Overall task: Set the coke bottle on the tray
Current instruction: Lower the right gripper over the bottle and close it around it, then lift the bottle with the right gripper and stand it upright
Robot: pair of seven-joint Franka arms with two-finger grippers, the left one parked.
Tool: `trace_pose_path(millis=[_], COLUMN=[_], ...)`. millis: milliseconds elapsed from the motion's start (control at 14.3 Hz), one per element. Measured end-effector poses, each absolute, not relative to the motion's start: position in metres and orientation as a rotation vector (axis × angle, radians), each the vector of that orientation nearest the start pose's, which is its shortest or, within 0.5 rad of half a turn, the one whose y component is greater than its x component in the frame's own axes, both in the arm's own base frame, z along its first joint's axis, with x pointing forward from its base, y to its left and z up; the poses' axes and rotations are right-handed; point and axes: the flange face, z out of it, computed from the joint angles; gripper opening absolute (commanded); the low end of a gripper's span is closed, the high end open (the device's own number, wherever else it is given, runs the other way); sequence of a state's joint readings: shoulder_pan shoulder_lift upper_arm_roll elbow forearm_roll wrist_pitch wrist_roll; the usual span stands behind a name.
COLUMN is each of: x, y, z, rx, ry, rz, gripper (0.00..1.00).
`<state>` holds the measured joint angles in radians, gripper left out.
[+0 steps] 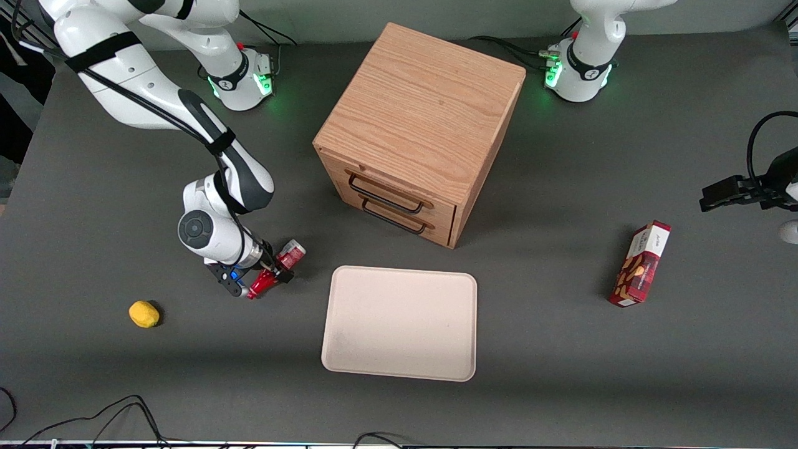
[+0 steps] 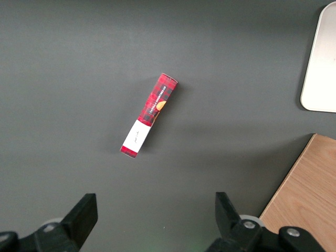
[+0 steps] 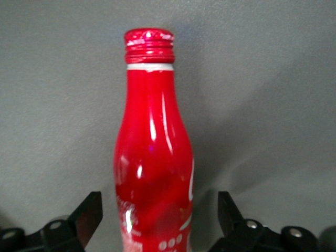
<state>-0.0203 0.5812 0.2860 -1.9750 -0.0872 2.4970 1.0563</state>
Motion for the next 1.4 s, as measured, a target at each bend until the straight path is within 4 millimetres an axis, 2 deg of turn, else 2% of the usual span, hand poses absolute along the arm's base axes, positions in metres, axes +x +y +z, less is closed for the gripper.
trace_pose_path(millis=[140,280,350,560,770,980,1190,1400], x=[0.588,0.589,0.589,0.593,0.612,0.641,0.667,0.681], y=[0.156,0.156,0.156,0.156,0.158,0.160,0.170,0.174], z=[0.178,0.179,0.179,0.183,0.209,0.266,0.341,0.413], rx=[-2.857,-2.856,-2.856,-2.852,-2.844,-2.880,-2.912,-2.948], ry=[1.144,1.144,1.144,1.140,1.124,1.085,0.994,0.877], rz=[0.137,0.132,0.131,0.114,0.059,0.058,0.049,0.052], gripper=[0.26,0.03,0.00,0.00,0.00,0.00,0.00,0.00])
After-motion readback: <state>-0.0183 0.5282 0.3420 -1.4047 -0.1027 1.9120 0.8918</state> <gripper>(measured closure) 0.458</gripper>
